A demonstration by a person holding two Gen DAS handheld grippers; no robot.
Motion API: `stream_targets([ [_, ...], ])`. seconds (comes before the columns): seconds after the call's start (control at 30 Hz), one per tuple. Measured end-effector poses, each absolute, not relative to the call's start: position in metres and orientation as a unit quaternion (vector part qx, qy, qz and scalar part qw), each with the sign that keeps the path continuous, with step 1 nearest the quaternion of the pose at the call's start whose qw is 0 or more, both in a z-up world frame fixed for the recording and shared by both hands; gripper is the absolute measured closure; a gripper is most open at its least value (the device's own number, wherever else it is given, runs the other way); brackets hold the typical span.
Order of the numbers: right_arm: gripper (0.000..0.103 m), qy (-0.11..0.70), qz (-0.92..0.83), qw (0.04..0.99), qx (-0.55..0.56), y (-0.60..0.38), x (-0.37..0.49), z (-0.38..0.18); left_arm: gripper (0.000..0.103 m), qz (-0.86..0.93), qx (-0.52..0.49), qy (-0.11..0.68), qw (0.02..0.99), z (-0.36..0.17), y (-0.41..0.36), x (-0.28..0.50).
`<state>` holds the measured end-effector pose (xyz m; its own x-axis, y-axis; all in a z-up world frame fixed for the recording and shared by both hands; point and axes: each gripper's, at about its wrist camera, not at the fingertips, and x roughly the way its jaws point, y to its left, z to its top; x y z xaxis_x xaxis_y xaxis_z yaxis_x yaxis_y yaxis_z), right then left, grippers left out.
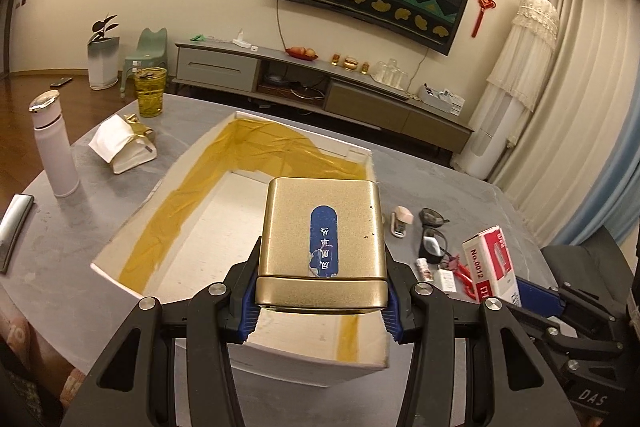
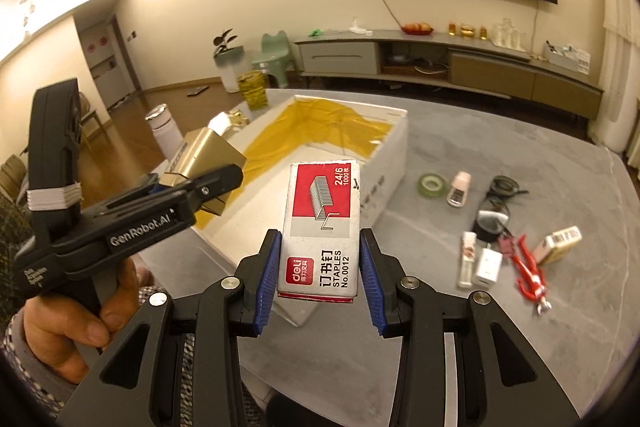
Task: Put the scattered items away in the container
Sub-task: 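Carry the gold tin and staples box over the white box with both tools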
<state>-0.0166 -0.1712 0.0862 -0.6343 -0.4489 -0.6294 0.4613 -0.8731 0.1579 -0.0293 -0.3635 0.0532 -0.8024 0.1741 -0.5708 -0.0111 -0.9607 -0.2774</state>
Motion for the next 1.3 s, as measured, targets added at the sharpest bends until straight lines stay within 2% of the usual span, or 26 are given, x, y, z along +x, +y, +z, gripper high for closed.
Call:
stream_targets([
  [0.5, 0.063, 0.042, -0.891, 0.280, 0.356, -0.222, -0.045, 0.077, 0.053, 0.936, -0.335, -0.106, 0.014, 0.034, -0.401, -0.051],
  [1.3, 0.062, 0.037, -0.861, 0.294, 0.414, -0.257, -0.085, 0.032, 0.053, 0.921, -0.376, -0.105, 0.021, 0.010, -0.415, -0.082],
])
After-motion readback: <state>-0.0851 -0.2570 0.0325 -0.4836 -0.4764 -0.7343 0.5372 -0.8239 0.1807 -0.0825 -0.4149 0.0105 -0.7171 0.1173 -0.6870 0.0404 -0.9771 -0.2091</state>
